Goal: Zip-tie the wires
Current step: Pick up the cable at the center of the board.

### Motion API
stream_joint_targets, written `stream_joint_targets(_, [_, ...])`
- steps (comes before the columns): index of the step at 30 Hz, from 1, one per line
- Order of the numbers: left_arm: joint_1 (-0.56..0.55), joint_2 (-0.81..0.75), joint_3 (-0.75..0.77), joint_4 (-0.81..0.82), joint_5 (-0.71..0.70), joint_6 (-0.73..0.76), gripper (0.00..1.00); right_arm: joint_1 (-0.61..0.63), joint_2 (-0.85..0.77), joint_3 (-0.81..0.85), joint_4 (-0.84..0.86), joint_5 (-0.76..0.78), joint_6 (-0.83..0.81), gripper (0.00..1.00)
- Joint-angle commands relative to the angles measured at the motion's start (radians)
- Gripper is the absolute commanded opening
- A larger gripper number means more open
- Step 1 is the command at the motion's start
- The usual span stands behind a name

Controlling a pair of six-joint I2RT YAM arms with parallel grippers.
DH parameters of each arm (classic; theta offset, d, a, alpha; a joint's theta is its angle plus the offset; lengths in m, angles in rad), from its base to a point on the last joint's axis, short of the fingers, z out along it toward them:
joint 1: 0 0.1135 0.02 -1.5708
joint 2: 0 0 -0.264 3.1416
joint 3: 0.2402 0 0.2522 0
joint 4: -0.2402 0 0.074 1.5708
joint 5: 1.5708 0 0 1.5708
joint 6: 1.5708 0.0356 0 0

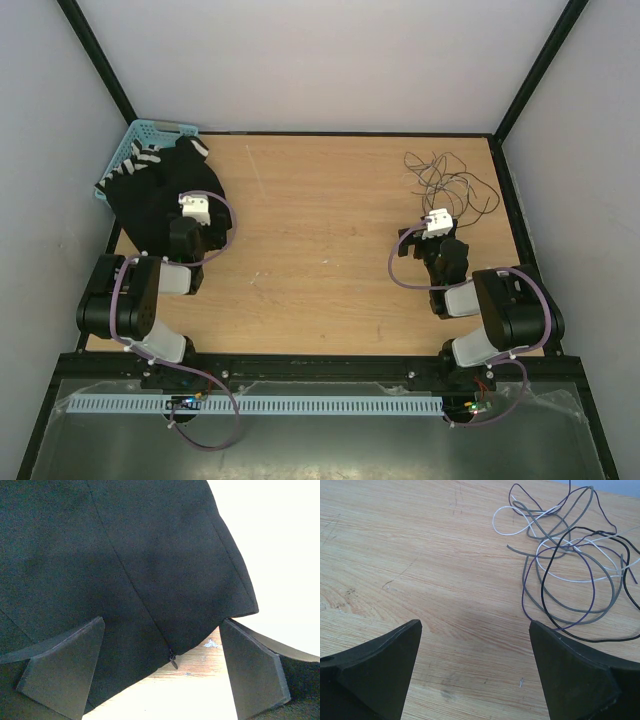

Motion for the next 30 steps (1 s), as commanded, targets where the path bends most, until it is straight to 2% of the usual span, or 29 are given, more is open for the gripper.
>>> stream_joint_targets(1, [0.006, -0.009, 0.024, 0.001, 0.010, -0.011, 0.99, 0.003, 0.005, 0.009, 0.009, -0.016, -0.004, 0.99])
stream_joint_targets(13, [0.015, -0.009, 0.025, -0.002, 0.030, -0.014, 0.99, 0.003, -0.001, -0.006, 0.032, -0.047, -0.016, 0.99])
stream_joint_targets(17, [0.012, -0.045, 0.022, -0.022, 0.056, 0.001, 0.99, 0.003, -0.100, -0.063, 0.057, -0.011, 0.000, 0.99])
stream_joint_targets(18, [-0.004, -0.089, 0.027, -0.078, 0.037, 0.012, 0.99, 0.003, -0.151, -0.059, -0.008, 0.017, 0.015, 0.99])
stream_joint_targets(20, [-0.027, -0.192, 0.087, -0.268, -0.013, 0.006, 0.99, 0.004, -0.263, 0.013, -0.251, 0.058, 0.054, 0.99])
stream_joint_targets(23, [-0.036, -0.327, 0.171, -0.477, -0.021, -0.152, 0.99, 0.003, -0.339, 0.134, -0.453, 0.062, 0.087, 0.99])
stream_joint_targets(27, [-0.036, -0.460, 0.244, -0.559, 0.177, -0.321, 0.99, 0.002, -0.330, 0.316, -0.731, 0.100, 0.143, 0.99])
stream_joint_targets(30, [-0.039, -0.486, 0.383, -0.738, 0.297, -0.387, 0.99, -0.009, -0.255, 0.466, -0.942, 0.139, 0.150, 0.99])
